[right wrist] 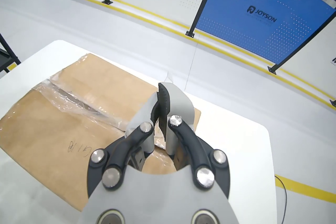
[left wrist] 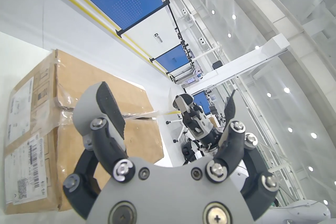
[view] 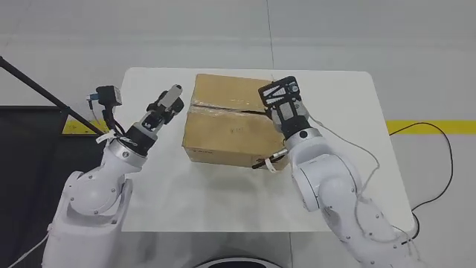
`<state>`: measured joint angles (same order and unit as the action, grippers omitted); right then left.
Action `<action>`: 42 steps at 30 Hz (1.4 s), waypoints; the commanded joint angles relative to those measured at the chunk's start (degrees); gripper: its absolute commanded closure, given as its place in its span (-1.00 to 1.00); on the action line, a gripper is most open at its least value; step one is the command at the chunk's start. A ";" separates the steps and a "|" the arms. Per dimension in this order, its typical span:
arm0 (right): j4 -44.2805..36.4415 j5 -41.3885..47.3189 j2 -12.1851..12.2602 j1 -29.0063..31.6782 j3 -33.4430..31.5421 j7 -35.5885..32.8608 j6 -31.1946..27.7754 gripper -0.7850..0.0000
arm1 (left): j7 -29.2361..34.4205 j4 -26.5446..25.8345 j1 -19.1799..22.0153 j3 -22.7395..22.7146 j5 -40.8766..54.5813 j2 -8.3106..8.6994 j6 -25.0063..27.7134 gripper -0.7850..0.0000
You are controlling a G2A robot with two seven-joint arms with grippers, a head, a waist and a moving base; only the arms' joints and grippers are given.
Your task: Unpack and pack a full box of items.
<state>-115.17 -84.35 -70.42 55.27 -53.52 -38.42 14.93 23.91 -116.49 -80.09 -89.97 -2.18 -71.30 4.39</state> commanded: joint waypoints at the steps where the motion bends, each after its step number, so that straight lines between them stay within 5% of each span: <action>1: -0.10 0.03 -0.05 0.72 -0.49 1.58 -0.60 1.00 | 0.80 0.52 0.89 1.04 -0.29 0.02 -0.42 -1.00; 13: 2.15 -0.58 -0.52 4.22 -3.85 13.91 -3.15 1.00 | 9.39 9.45 9.87 8.53 -0.80 0.11 -4.69 -1.00; 28: 4.99 3.39 -1.14 6.25 -7.97 10.88 -6.70 1.00 | 10.92 12.96 14.34 13.46 1.65 -0.20 -6.16 -1.00; 42: 8.40 -1.71 -1.92 7.71 -8.06 23.77 -6.18 1.00 | 8.09 17.81 18.22 14.94 4.13 -0.50 -8.30 -1.00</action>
<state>-107.20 -85.57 -72.27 63.12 -61.77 -15.29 8.61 32.59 -98.83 -61.95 -75.05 1.61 -71.76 -3.91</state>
